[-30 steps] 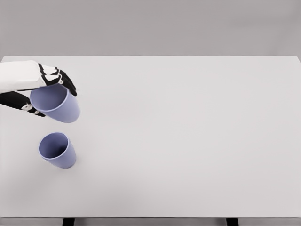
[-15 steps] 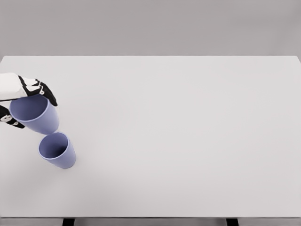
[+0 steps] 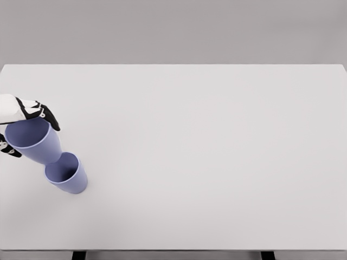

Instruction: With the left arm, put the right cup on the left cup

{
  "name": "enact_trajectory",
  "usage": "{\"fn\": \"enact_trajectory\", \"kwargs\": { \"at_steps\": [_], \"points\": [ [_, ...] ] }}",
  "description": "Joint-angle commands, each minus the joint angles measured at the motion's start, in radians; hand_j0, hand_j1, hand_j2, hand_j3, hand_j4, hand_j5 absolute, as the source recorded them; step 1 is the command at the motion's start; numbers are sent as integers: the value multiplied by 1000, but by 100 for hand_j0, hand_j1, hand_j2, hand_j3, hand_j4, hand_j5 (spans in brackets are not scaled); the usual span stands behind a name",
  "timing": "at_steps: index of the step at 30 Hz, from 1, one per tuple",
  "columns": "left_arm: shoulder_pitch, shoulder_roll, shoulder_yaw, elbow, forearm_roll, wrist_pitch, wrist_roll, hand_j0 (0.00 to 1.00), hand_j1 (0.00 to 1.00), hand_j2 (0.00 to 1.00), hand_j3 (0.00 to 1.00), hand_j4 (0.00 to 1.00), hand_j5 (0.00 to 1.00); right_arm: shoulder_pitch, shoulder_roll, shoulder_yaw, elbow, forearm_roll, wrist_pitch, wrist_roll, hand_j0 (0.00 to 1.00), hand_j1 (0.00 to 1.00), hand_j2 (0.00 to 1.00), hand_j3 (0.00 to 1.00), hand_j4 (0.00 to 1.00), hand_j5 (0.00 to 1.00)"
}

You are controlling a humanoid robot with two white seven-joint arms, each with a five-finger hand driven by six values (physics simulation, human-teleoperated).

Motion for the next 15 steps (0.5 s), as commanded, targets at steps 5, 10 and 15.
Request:
{"fn": "enact_trajectory", "kwargs": {
  "at_steps": [5, 10, 15],
  "points": [
    [0, -3, 3, -1, 6, 1, 2, 44, 44, 44, 44, 44, 44, 0, 0, 0, 0, 0, 0, 0, 100, 100, 100, 100, 100, 100],
    [-1, -3, 3, -1, 49, 1, 2, 47, 47, 47, 47, 47, 47, 0, 0, 0, 0, 0, 0, 0, 100, 100, 100, 100, 100, 100],
    [-3, -1, 5, -1, 92, 1, 2, 50, 50, 50, 50, 50, 50, 0, 0, 0, 0, 0, 0, 0, 100, 100, 100, 100, 100, 100]
  ]
}}
